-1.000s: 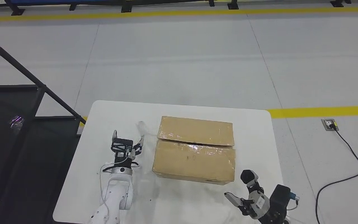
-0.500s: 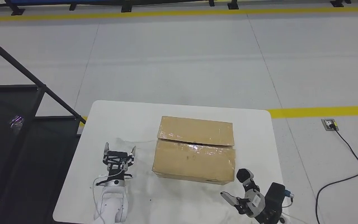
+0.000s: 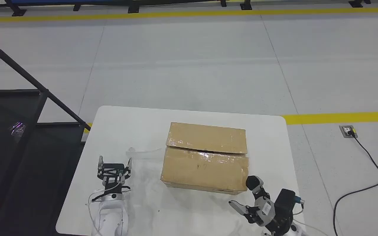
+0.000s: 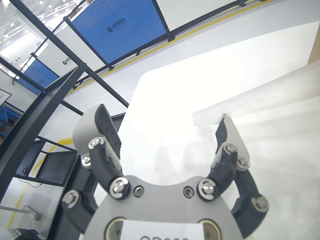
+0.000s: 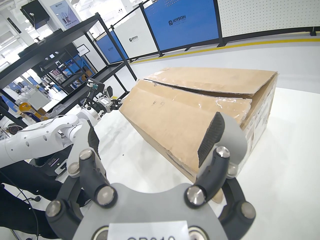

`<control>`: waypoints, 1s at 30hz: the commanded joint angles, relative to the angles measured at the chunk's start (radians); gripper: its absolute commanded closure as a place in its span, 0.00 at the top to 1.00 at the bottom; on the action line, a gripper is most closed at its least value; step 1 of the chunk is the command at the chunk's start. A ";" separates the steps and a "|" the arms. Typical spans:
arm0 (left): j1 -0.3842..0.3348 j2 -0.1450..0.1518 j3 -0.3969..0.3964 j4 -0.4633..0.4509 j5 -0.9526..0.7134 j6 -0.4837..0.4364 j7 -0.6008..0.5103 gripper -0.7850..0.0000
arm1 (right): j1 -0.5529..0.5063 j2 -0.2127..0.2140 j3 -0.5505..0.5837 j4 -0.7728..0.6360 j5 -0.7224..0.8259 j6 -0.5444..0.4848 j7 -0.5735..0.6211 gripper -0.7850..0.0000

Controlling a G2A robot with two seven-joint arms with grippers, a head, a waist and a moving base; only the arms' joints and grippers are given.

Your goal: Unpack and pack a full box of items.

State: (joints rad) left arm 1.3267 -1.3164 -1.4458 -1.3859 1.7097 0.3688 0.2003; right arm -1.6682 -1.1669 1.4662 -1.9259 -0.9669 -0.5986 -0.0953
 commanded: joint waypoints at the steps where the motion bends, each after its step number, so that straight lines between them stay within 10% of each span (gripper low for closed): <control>1: 0.003 0.000 -0.006 0.007 0.006 0.009 -0.009 1.00 | 0.005 0.000 -0.002 0.002 0.002 -0.001 0.004 1.00; 19: -0.032 -0.018 0.011 0.067 0.034 0.094 -0.063 1.00 | 0.050 0.002 -0.017 0.029 0.020 -0.013 0.032 1.00; 30: 0.108 -0.016 -0.051 -0.204 -0.105 -0.001 0.052 1.00 | 0.057 0.008 0.004 0.011 0.125 -0.069 0.056 1.00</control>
State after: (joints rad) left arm 1.4105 -1.3341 -1.4848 -1.5393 1.6207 0.3890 0.2507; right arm -1.6192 -1.1610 1.4629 -1.9159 -0.8851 -0.6432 -0.0527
